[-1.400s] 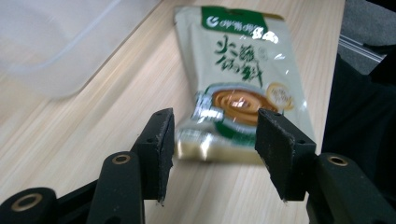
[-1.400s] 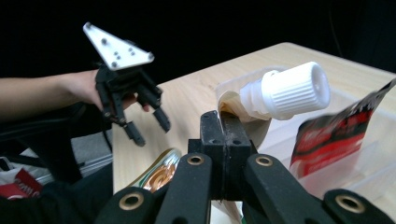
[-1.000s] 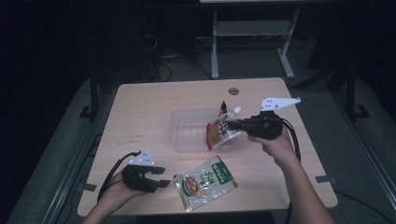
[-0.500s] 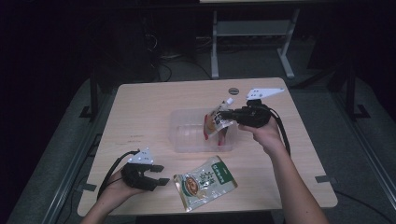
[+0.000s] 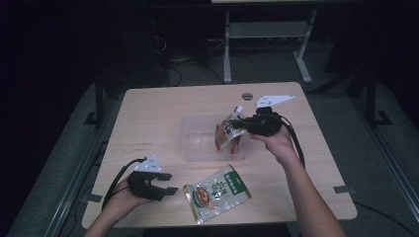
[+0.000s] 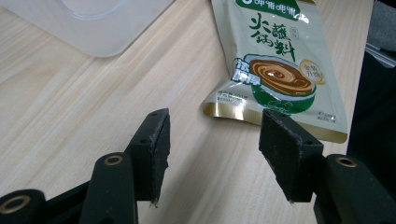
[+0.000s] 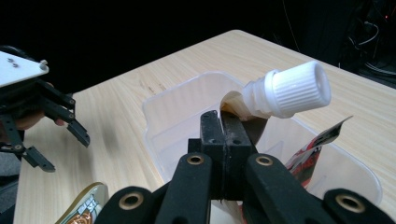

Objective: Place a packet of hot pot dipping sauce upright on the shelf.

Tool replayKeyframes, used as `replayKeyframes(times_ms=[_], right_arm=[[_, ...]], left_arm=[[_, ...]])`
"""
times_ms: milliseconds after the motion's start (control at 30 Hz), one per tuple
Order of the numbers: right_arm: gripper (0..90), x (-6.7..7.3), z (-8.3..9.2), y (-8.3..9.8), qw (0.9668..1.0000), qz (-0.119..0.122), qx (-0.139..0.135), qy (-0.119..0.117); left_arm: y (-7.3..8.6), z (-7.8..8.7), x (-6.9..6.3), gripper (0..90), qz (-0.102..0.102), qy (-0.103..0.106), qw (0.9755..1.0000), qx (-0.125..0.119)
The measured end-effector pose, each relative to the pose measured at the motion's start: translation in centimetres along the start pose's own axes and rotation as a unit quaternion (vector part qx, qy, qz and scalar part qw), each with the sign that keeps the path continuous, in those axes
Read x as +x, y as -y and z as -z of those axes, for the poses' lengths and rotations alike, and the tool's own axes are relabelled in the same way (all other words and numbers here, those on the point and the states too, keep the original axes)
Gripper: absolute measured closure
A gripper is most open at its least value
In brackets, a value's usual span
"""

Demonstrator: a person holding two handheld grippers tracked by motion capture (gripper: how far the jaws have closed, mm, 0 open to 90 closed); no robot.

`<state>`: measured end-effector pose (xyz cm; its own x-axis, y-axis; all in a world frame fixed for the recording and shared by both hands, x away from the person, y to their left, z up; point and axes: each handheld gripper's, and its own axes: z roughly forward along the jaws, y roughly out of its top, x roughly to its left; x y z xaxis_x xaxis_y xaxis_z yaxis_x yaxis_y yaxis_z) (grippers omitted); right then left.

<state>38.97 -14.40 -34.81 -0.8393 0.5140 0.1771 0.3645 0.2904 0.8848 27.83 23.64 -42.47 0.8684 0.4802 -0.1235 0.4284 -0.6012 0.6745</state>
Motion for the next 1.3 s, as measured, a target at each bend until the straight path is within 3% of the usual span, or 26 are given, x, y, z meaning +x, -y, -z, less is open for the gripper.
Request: replayKeyframes(times_ms=[600,700,967,1300], right_arm=[[89.5,-0.2,-2.2,0.1,0.9997,-0.010,0.017,0.014],[89.3,-0.2,-2.6,0.1,0.9996,-0.006,0.021,0.018],[88.5,0.3,-3.6,0.3,0.9989,0.003,0.039,0.024],[80.5,0.2,-3.3,0.2,0.9996,-0.005,0.021,0.017]], left_arm=[[0.1,-0.1,0.1,42.7,0.001,0.003,1.0000,0.003],[0.1,-0.2,0.1,42.7,0.008,0.003,1.0000,0.003],[0.2,-0.2,0.1,42.7,0.001,0.002,1.0000,0.006],[0.2,-0.3,0.2,42.7,0.002,0.003,1.0000,0.006]])
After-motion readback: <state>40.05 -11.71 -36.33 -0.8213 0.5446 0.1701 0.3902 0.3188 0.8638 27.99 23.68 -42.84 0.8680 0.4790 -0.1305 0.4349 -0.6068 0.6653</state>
